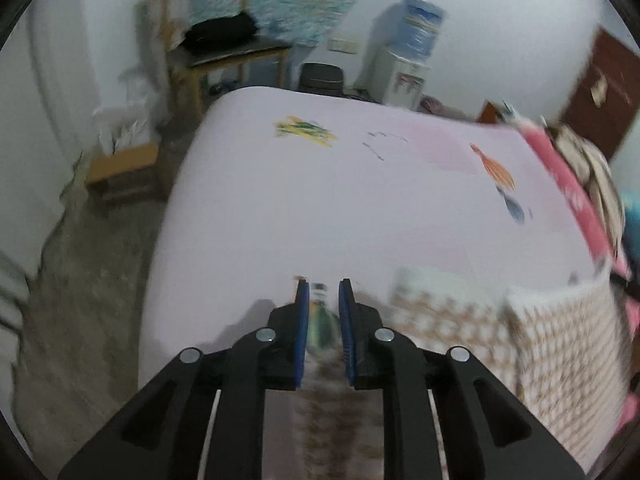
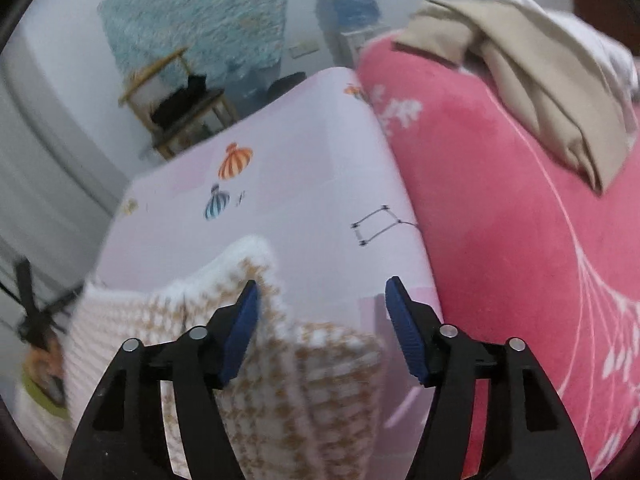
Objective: Fold large clothes
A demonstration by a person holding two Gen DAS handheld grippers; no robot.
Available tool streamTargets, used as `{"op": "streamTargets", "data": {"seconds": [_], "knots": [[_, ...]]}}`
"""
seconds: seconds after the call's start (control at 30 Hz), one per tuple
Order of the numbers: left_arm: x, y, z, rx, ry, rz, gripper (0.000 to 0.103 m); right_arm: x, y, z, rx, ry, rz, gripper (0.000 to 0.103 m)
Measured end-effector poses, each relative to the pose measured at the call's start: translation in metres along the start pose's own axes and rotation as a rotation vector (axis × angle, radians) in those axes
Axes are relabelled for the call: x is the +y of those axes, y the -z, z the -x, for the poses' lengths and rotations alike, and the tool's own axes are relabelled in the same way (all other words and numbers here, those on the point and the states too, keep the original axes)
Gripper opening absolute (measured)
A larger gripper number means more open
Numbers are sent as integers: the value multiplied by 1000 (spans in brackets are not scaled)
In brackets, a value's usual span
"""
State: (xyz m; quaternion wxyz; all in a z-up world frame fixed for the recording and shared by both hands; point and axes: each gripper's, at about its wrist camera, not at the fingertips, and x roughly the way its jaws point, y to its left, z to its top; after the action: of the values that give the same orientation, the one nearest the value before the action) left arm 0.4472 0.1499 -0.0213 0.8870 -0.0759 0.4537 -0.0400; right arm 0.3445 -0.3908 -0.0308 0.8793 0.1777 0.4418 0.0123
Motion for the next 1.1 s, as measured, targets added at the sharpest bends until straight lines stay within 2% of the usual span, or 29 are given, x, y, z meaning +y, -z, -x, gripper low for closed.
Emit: {"op": "streamTargets", "data": {"seconds": [0.03,0.13,0.2,0.23,0.3,0.37,0.43,0.53,0.57,0.63,0.67,0.7,0.77,0.83,0.93,1.0,1.1], "knots": [[3,-1,4,-15,2,21,16,-1,0,4,-10,-1,-13,70],[6,-2,36,-112,32,60,17,-7,-6,22,-83,48,-48,71],[-3,2,55,-164,53,15,17,1,-9,36,-127,55,-32,70],[-18,3,61,-173,76,-49,17,7,-10,38,-136,57,-7,69],[-40,5,58,-137,109,-124,18,31,-7,34,-125,37,65,63],[-65,8,47,-85,139,-180,20,62,-2,16,-58,-3,146,59],[-80,10,29,-44,136,-188,24,83,5,-6,19,-18,194,59],[-73,12,0,24,79,-121,25,84,8,-35,106,11,169,57],[-65,11,-8,38,56,-91,25,79,6,-38,112,18,144,49],[-45,9,-11,37,-13,-22,26,68,-1,-31,89,80,94,45],[-37,8,-6,32,-17,12,26,65,-4,-22,62,124,78,51],[-30,7,4,9,-19,37,26,63,-5,-8,26,169,66,52],[-33,9,24,-39,-32,-1,26,68,-2,15,-21,141,78,52],[-48,14,44,-78,1,-75,26,87,9,34,-37,94,134,52],[-88,30,67,-80,150,-203,27,133,34,45,-12,-19,275,52],[-119,41,64,-52,201,-273,27,159,50,36,21,-52,341,48],[-144,54,36,-2,140,-289,27,180,66,-3,79,-15,387,45]]}}
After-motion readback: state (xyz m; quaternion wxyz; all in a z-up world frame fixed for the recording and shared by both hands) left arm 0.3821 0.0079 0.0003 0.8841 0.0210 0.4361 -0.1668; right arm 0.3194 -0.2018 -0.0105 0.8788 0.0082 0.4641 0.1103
